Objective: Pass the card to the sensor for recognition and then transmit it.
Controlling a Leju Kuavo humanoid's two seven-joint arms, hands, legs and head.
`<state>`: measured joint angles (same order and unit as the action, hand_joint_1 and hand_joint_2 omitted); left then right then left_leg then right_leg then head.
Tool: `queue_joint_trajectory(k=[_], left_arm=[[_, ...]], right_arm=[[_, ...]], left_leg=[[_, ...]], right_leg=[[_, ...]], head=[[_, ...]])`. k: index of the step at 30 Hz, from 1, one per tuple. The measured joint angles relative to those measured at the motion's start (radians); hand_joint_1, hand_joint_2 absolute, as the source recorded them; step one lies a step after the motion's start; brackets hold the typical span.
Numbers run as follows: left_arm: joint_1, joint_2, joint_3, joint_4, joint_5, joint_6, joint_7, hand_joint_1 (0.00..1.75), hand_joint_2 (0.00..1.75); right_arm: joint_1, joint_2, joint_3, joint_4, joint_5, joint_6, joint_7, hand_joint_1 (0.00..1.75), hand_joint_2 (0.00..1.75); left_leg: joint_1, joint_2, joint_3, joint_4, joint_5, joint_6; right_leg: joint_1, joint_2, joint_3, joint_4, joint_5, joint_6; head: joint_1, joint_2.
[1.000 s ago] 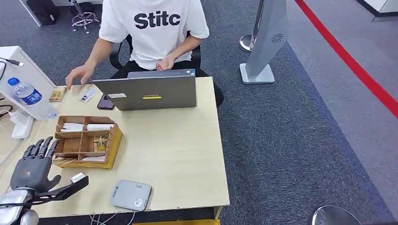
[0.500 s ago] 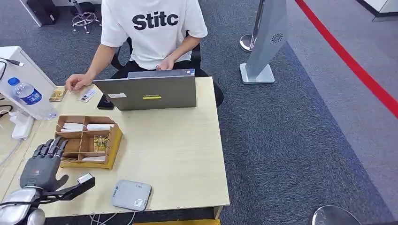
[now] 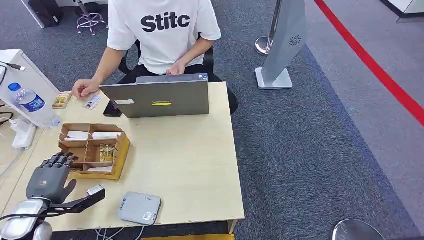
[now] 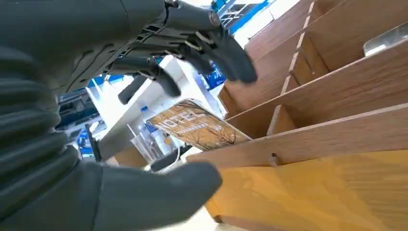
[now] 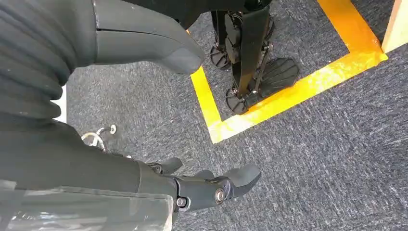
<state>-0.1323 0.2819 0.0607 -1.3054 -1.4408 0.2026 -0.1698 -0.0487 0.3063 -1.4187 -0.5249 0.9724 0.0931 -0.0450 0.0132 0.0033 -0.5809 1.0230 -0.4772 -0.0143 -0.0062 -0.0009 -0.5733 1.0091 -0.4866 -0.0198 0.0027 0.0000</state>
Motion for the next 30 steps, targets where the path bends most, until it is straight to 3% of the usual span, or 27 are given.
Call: queue_joint_trajectory(k=[16, 30], left_arm=[[-0.001, 0.048, 0.026, -0.011, -0.007, 0.004, 0.011, 1.75, 1.75], [-0.071, 0.046, 0.092, -0.097, 0.000, 0.015, 0.026, 1.75, 1.75]], right_arm=[[0.000, 0.000, 0.000, -0.012, 0.000, 0.002, 0.015, 0.00, 1.75], [-0.001, 0.000, -0.002, -0.017, 0.004, 0.003, 0.018, 0.00, 1.75]], left_leg=[[0.000, 0.000, 0.000, 0.000, 0.000, 0.000], [0.000, 0.000, 0.000, 0.000, 0.000, 0.000]], right_leg=[[0.000, 0.000, 0.000, 0.000, 0.000, 0.000], [0.000, 0.000, 0.000, 0.000, 0.000, 0.000]], head=[[0.000, 0.000], [0.000, 0.000]])
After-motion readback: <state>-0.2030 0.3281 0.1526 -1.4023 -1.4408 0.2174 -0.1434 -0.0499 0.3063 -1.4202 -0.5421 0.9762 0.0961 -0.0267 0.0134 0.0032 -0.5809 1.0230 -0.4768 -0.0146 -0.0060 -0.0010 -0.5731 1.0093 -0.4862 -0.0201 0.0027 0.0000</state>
